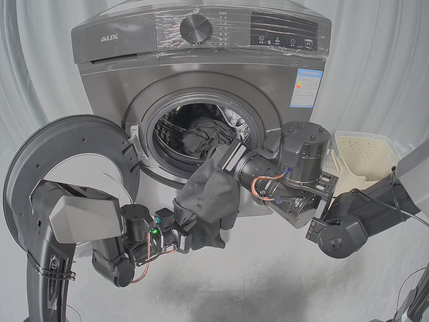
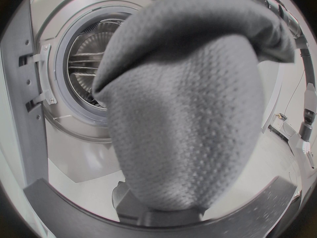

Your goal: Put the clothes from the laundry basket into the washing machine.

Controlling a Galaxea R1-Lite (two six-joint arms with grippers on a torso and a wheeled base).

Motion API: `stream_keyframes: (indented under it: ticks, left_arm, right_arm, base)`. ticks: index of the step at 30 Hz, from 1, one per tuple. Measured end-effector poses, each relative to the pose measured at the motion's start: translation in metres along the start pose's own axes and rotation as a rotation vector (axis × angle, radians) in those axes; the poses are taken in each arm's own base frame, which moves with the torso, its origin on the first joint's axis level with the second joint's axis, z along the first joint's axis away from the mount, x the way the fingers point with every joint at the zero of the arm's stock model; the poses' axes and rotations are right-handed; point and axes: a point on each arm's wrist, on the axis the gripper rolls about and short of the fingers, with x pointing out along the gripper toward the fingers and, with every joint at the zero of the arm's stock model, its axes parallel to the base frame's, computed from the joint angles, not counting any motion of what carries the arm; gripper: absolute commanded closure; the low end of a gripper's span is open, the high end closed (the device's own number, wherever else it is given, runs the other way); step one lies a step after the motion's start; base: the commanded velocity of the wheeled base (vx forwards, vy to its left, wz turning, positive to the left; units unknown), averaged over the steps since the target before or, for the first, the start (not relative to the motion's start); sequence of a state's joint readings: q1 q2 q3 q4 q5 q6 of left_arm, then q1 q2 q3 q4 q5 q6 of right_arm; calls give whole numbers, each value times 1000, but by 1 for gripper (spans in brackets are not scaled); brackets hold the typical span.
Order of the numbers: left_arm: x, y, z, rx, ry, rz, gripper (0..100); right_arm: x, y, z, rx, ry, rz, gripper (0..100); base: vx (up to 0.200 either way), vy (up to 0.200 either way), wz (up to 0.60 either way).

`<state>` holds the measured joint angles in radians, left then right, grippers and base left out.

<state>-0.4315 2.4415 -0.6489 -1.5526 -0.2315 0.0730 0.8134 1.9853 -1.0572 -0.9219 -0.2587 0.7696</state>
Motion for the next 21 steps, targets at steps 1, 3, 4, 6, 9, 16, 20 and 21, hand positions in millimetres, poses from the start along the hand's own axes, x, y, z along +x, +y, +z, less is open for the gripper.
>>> stream_keyframes:
  ticks: [1, 3, 4, 6, 9, 16, 20, 21]
  left_arm:
    - [-5, -1, 2, 1, 5, 0, 100]
    - [-13, -1, 9, 4, 2, 0, 100]
    - [-17, -2, 12, 6, 0, -1, 100]
    - [-26, -4, 21, 12, -14, -6, 100]
    - [-38, -5, 36, 19, -42, -8, 100]
    - [-57, -7, 63, 36, -114, -8, 100]
    - [-63, -5, 71, 43, -137, -8, 100]
    - [-63, -5, 72, 44, -141, -8, 100]
  right_arm:
    - [0, -2, 1, -2, -2, -5, 100]
    - [1, -6, 3, -7, -6, -16, 100]
    - [1, -8, 3, -11, -8, -22, 100]
    - [2, -13, 5, -23, -12, -35, 100]
    - [1, -20, 6, -37, -28, -41, 100]
    - [-9, -44, -6, -106, 24, -91, 0]
    - [-14, -53, -12, -130, 57, -121, 0]
    - [-16, -57, -14, -143, 71, -135, 0]
  base:
    - [0, 0, 0]
    - [0, 0, 0]
    - [0, 0, 0]
    - [0, 0, 0]
    - [0, 0, 0]
    - [0, 0, 0]
    - [0, 0, 0]
    - [0, 0, 0]
